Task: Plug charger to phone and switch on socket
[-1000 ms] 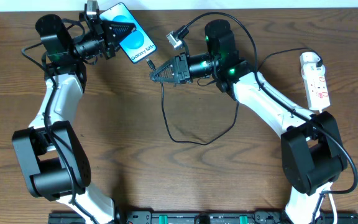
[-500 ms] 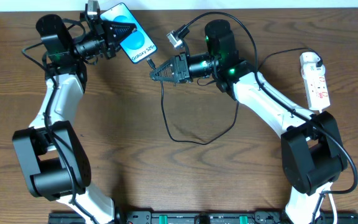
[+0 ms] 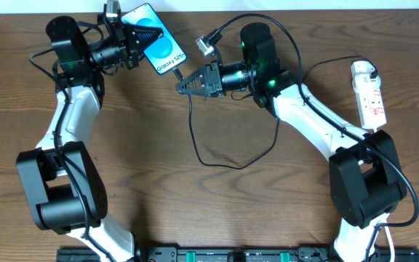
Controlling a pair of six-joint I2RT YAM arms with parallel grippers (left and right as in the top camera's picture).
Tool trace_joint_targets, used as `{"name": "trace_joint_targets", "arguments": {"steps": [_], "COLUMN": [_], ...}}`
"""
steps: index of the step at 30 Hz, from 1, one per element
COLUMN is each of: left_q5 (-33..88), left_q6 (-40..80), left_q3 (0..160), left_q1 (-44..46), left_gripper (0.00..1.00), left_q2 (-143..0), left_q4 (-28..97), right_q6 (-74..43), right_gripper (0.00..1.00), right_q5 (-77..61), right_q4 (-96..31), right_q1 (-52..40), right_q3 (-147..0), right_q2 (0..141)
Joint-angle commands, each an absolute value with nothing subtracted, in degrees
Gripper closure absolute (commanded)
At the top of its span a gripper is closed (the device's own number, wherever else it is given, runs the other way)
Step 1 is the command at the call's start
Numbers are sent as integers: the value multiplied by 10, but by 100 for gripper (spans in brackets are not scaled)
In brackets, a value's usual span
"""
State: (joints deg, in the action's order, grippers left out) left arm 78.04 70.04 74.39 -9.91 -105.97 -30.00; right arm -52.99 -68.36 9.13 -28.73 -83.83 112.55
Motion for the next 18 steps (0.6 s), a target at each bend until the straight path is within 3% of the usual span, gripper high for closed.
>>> {"name": "trace_joint_targets", "arguments": {"steps": [1,18], "left_q5": [808,831], "left_q6": [690,677], "left_q3": [752,742], "left_q1": [-88,-47], "left_gripper": [93,93], "left_q2": [-1052,-1052], "left_q4": [-305,-305], "right_q6": [-540,-559], "right_gripper": [99,99], "right_q5": [-667,-644], "right_q4": [100,136], "right_q1": [-285,-278], "right_q3": [-840,-840], "right_q2": [1120,1120]}}
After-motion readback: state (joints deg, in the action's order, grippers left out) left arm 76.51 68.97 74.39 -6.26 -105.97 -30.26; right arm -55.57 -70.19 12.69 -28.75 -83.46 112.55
